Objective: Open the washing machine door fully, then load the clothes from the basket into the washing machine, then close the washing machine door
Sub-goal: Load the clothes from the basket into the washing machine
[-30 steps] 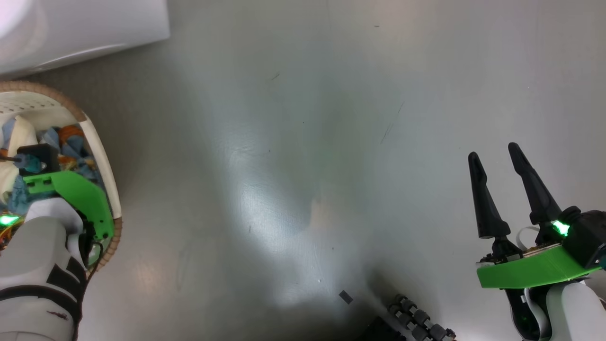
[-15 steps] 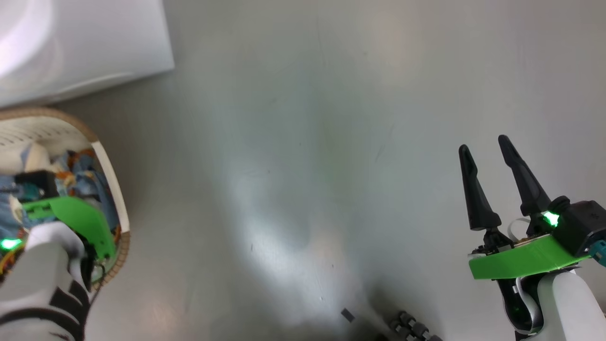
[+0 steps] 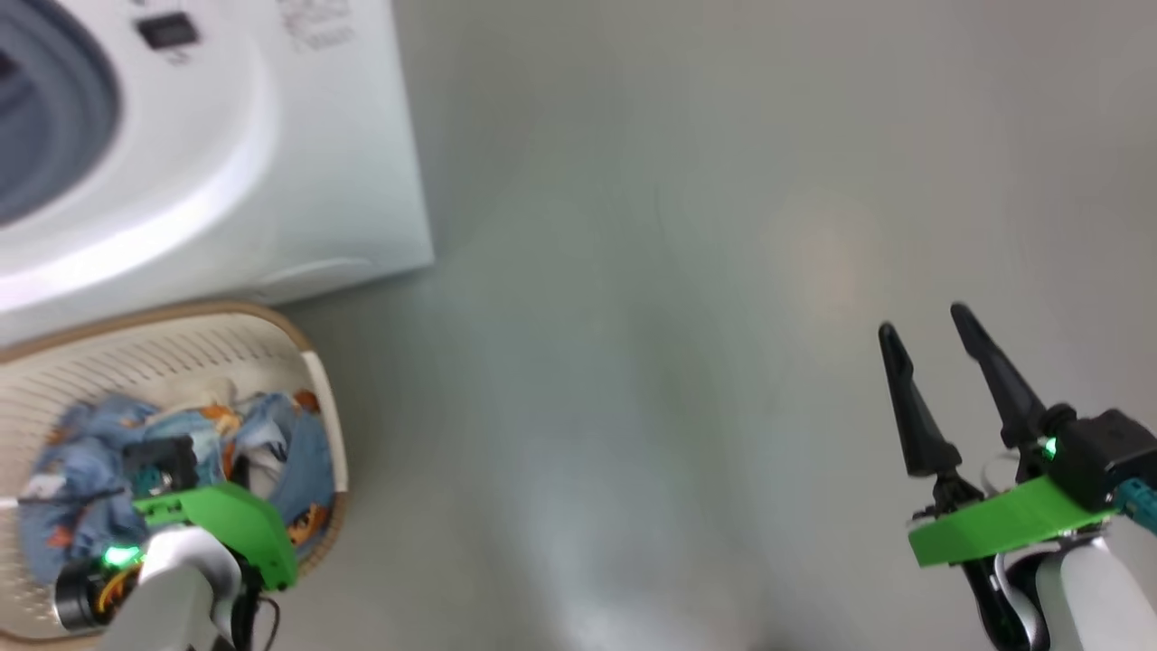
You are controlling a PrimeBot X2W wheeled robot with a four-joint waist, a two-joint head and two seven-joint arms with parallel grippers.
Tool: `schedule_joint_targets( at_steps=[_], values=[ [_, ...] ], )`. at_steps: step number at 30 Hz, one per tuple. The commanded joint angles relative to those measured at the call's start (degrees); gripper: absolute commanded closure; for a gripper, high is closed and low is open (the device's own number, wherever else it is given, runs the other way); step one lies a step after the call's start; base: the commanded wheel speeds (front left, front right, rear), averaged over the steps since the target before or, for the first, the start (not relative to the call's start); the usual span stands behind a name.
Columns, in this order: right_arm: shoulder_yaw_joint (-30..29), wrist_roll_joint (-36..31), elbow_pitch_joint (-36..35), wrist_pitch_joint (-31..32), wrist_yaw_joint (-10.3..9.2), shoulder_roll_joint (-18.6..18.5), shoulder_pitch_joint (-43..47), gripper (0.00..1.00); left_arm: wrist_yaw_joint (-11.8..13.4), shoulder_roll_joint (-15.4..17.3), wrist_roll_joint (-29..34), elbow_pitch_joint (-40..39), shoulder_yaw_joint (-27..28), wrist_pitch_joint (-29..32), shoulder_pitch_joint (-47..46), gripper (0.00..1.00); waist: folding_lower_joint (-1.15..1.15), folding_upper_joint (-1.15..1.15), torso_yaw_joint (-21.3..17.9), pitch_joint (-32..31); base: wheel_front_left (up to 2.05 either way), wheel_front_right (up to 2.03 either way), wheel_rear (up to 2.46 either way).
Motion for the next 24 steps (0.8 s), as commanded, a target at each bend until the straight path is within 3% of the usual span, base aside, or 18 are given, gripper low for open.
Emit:
schedule_joint_targets(
  at_steps=[1, 12, 24],
  values=[
    [0.84, -0.44, -0.81, -0.44, 0.09, -0.96, 2.05, 0.00, -0.21, 1.49, -0.40, -1.20, 1.39, -0.80, 2.37, 1.00, 0.00, 0.00, 5.35, -7.98, 0.00, 0.00, 0.00],
    [0.00, -0.77, 0.82, -0.44, 0.09, -1.06, 6.62, 0.00, 0.24, 0.22, 1.06, -18.63, 4.10, -1.02, 16.28, 1.00, 0.00, 0.00, 9.98, -18.09, 0.00, 0.00, 0.00],
    [-0.31, -1.09, 1.90, -0.44, 0.09, 0.56, 10.15, 0.00, -1.52, -2.44, 1.53, -33.92, 8.27, -1.02, 27.61, 1.00, 0.00, 0.00, 12.66, -25.35, 0.00, 0.00, 0.00]
  ],
)
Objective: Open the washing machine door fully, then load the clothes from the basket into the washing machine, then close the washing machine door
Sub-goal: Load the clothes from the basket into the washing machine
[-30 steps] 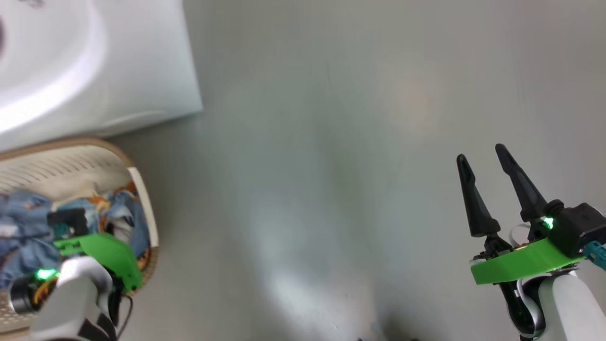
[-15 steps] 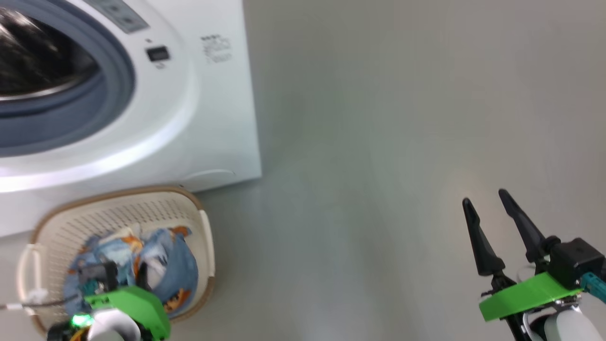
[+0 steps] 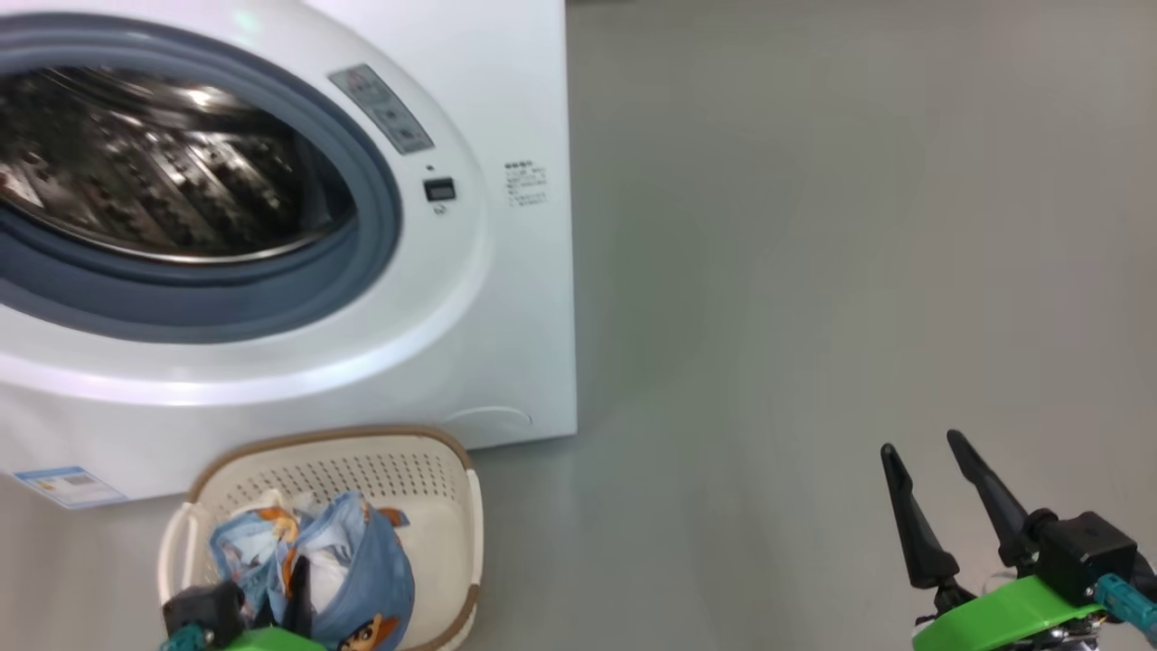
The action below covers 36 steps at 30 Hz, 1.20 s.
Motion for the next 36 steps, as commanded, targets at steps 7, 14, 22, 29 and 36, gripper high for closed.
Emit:
schedule_joint_targets(
  at_steps=[7, 14, 22, 29, 36],
  values=[
    [1.18, -0.70, -0.82, -0.44, 0.09, 0.54, 1.88, 0.00, -1.34, -0.14, 0.62, -10.16, 4.65, -0.78, 6.09, 1.00, 0.00, 0.00, 2.37, -7.05, 0.00, 0.00, 0.00],
    [0.25, -0.69, -1.17, -0.44, 0.09, 1.63, 2.79, 0.00, -2.55, -0.97, 1.14, -18.40, 6.44, -0.78, 10.65, 1.00, 0.00, 0.00, 2.44, -8.60, 0.00, 0.00, 0.00],
    [0.45, -0.77, -0.86, -0.44, 0.09, 2.03, 2.73, 0.00, -2.95, -1.27, 0.81, -21.29, 6.23, -0.79, 12.80, 1.00, 0.00, 0.00, 2.38, -9.19, 0.00, 0.00, 0.00],
    [0.84, -0.59, -0.92, -0.44, 0.09, 1.48, 2.67, 0.00, -2.66, -1.29, 0.02, -21.36, 5.53, -0.79, 12.69, 1.00, 0.00, 0.00, 2.07, -9.08, 0.00, 0.00, 0.00],
    [1.12, -0.59, -0.80, -0.44, 0.09, 1.24, 2.69, 0.00, -2.78, -1.30, -0.24, -21.27, 5.40, -0.79, 12.57, 1.00, 0.00, 0.00, 1.70, -9.21, 0.00, 0.00, 0.00]
  ],
)
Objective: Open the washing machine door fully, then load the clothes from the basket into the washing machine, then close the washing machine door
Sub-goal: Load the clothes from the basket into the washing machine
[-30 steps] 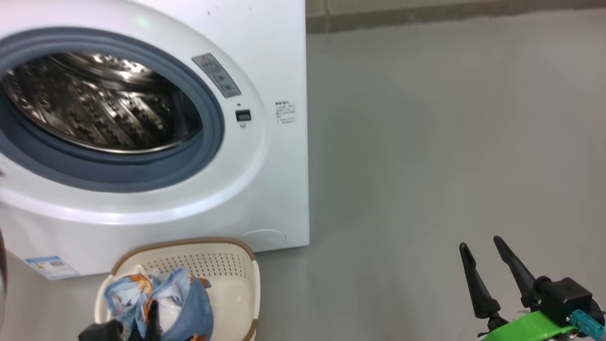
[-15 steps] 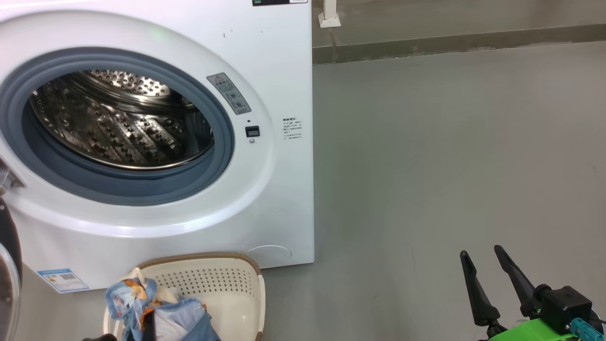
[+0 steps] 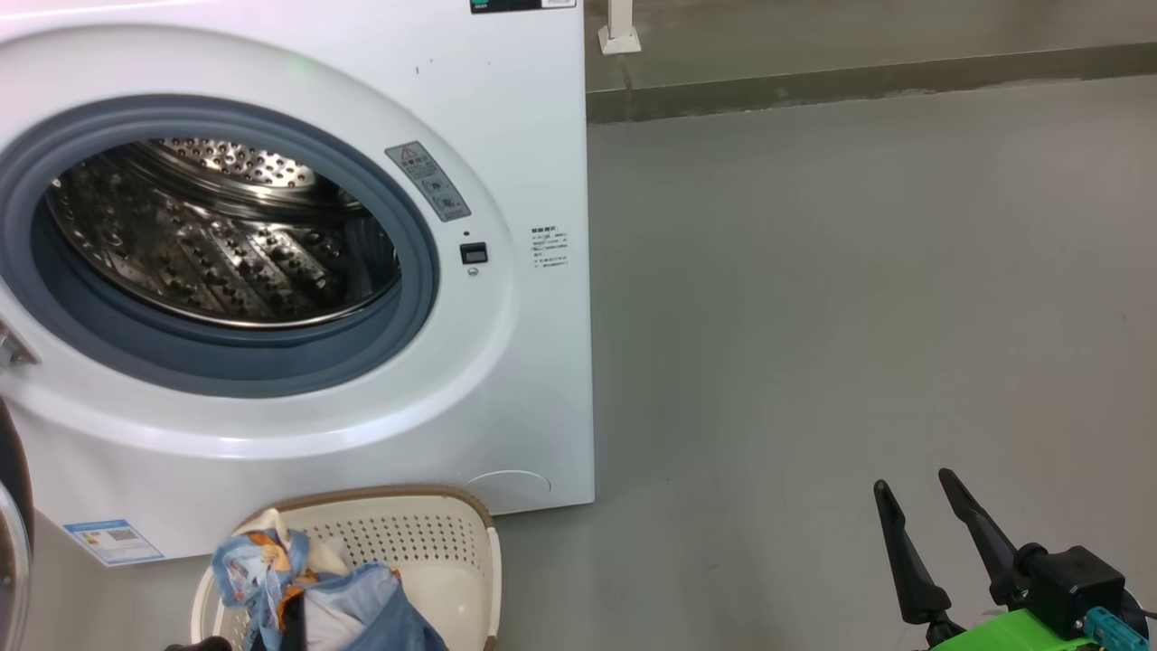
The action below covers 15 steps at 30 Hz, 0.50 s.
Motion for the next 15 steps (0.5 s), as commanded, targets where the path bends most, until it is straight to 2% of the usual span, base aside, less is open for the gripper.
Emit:
schedule_joint_targets(
  at_steps=[1, 15],
  values=[
    [1.39, -0.53, -1.16, -0.44, 0.09, -0.97, -1.05, 0.00, -0.30, 0.53, -0.63, -1.62, 1.81, -0.78, -1.16, 1.00, 0.00, 0.00, -0.06, -0.06, 0.00, 0.00, 0.00],
    [1.82, -0.54, -1.37, -0.44, 0.09, -1.21, -1.28, 0.00, -0.87, 0.52, -1.27, -3.39, 3.78, -0.78, -2.86, 1.00, 0.00, 0.00, -0.91, 1.43, 0.00, 0.00, 0.00]
  ],
)
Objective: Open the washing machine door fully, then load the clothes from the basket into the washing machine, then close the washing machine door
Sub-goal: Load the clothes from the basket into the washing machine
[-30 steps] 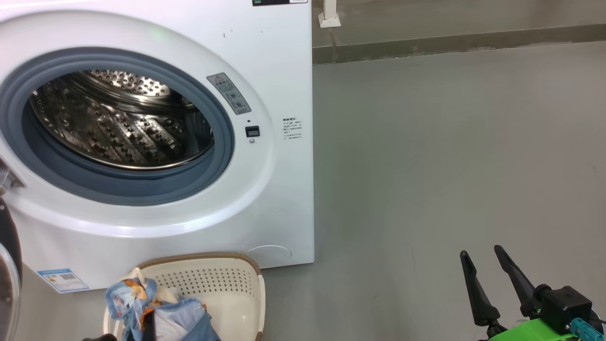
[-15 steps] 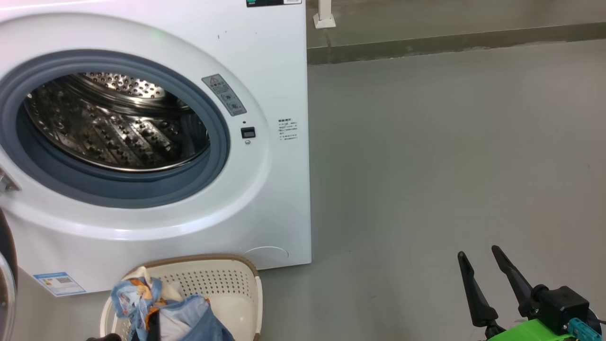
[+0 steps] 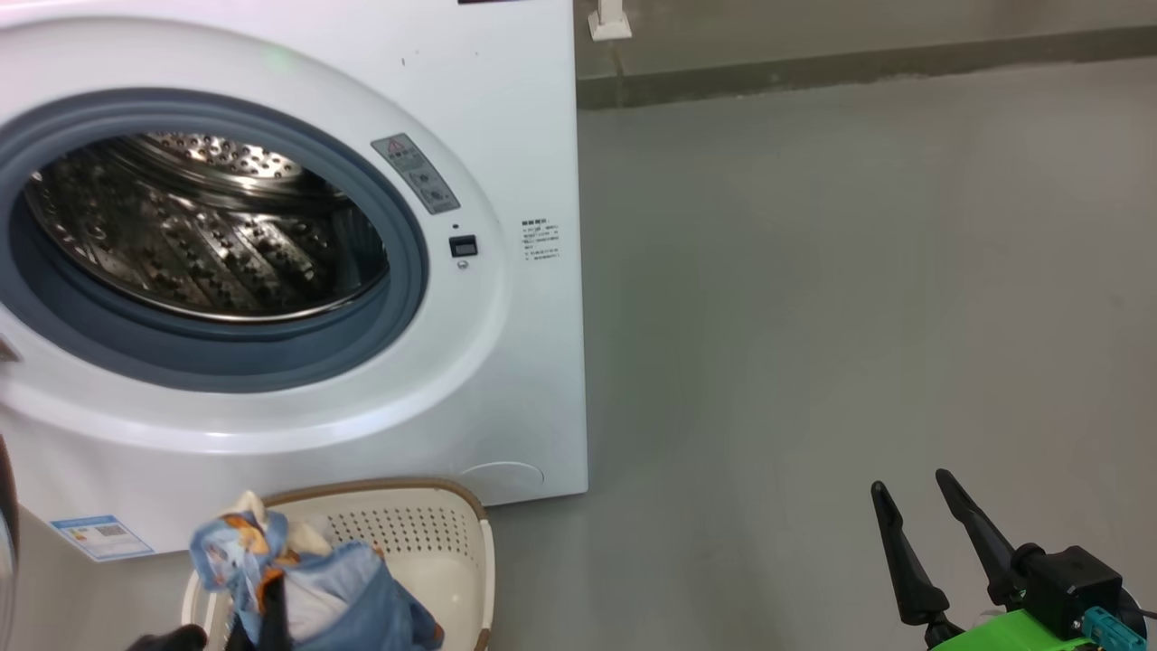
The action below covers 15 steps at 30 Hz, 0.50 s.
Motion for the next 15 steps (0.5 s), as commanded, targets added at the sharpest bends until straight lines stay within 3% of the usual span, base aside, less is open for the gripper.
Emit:
schedule_joint_targets(
  at_steps=[1, 8, 15],
  values=[
    [1.42, -0.55, -1.44, -0.44, 0.09, -1.05, -1.31, 0.00, -0.41, 0.55, -0.18, -1.87, 2.20, -0.78, -2.85, 1.00, 0.00, 0.00, -0.33, 0.71, 0.00, 0.00, 0.00],
    [1.33, -0.41, -1.90, -0.44, 0.09, -1.86, -2.12, 0.00, -1.04, 0.86, 2.22, -3.53, 4.83, -0.78, -8.00, 1.00, 0.00, 0.00, -1.42, 5.57, 0.00, 0.00, 0.00],
    [1.08, 0.13, -2.93, -0.44, 0.09, -2.77, -4.81, 0.00, -1.63, 3.60, 1.90, -3.30, 7.31, -0.78, -19.01, 1.00, 0.00, 0.00, -2.86, 13.19, 0.00, 0.00, 0.00]
  ],
)
